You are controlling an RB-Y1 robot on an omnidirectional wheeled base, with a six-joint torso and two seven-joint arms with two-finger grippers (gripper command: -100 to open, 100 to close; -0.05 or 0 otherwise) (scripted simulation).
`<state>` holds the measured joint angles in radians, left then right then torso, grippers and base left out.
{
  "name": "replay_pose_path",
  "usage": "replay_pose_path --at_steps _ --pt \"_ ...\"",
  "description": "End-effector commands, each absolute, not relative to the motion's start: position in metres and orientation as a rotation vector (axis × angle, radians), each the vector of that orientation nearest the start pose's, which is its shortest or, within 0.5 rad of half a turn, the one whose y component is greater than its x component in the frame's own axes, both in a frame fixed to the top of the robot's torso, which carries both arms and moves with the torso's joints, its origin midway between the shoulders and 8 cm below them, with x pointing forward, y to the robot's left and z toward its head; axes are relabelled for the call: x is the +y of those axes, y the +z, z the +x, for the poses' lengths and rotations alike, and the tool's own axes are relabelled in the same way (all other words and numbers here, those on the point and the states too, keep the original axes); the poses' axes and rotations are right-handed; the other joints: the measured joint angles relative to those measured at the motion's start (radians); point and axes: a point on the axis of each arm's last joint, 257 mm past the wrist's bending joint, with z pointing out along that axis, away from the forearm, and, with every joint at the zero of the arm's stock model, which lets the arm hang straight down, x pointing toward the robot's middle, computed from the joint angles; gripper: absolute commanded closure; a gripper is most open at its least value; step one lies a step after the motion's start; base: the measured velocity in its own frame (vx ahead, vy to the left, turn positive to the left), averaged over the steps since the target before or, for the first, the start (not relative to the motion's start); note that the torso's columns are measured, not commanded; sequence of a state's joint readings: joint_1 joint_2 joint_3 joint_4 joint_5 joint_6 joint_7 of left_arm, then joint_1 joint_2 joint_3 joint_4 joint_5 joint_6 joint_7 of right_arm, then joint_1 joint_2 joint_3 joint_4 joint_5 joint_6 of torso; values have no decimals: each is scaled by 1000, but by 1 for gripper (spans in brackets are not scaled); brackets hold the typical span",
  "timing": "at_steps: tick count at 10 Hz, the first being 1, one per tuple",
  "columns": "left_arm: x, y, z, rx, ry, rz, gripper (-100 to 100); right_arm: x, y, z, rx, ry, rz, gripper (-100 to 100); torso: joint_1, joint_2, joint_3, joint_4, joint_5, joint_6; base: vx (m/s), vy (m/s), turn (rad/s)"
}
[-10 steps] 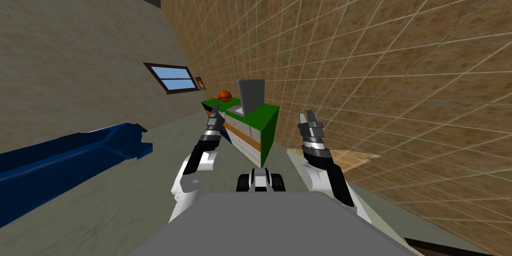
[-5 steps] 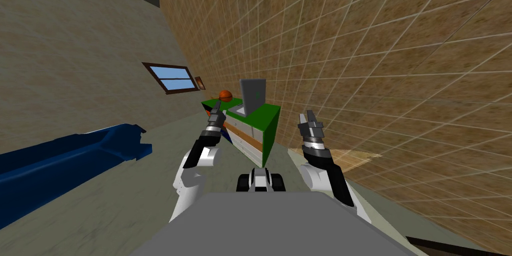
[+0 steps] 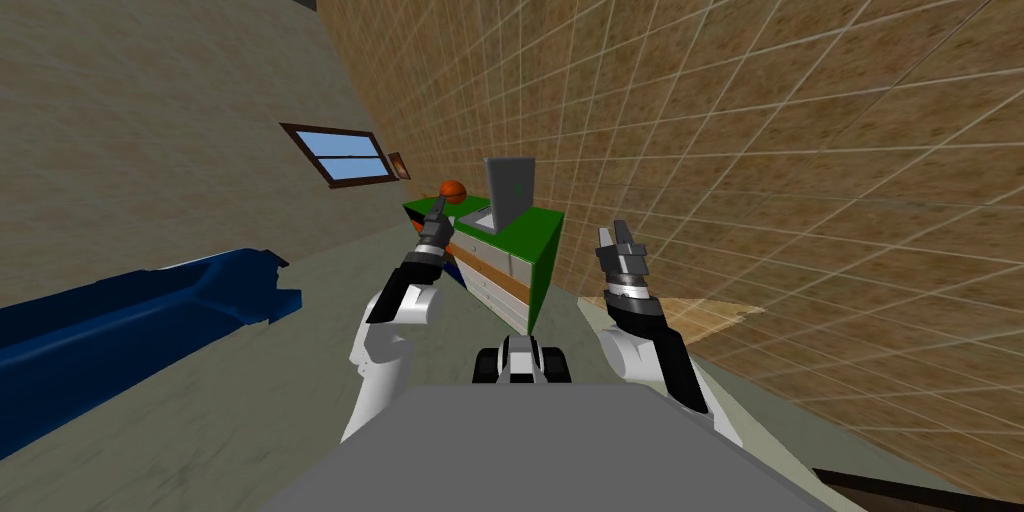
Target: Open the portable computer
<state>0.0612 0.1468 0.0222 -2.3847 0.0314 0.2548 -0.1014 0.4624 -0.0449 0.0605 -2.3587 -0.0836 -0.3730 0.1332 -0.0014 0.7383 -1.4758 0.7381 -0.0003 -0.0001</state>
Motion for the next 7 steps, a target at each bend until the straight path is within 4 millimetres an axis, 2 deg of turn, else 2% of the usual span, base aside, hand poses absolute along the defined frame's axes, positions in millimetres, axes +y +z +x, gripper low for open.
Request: replay_pose_path --at_steps 1,2,4,5,7 --pt "228 89 455 956 -1229 -689 -100 -258 46 353 654 1310 643 0 2 0 0 0 0 0 11 70 -33" --pt "221 108 455 944 -1236 -657 -100 -258 46 353 654 1310 643 0 2 -1 0 0 1 0 27 81 -48" --pt "222 97 461 983 -1220 -692 -100 -258 46 353 654 1310 643 0 2 0 0 0 1 0 10 64 -9" --pt "215 114 460 972 -1225 -662 -100 -258 46 353 654 1310 643 0 0 0 0 0 0 0 24 61 -44" --pt "215 107 465 1006 -1212 -690 -100 -258 46 353 654 1310 643 0 1 0 0 0 0 0 8 46 -15"
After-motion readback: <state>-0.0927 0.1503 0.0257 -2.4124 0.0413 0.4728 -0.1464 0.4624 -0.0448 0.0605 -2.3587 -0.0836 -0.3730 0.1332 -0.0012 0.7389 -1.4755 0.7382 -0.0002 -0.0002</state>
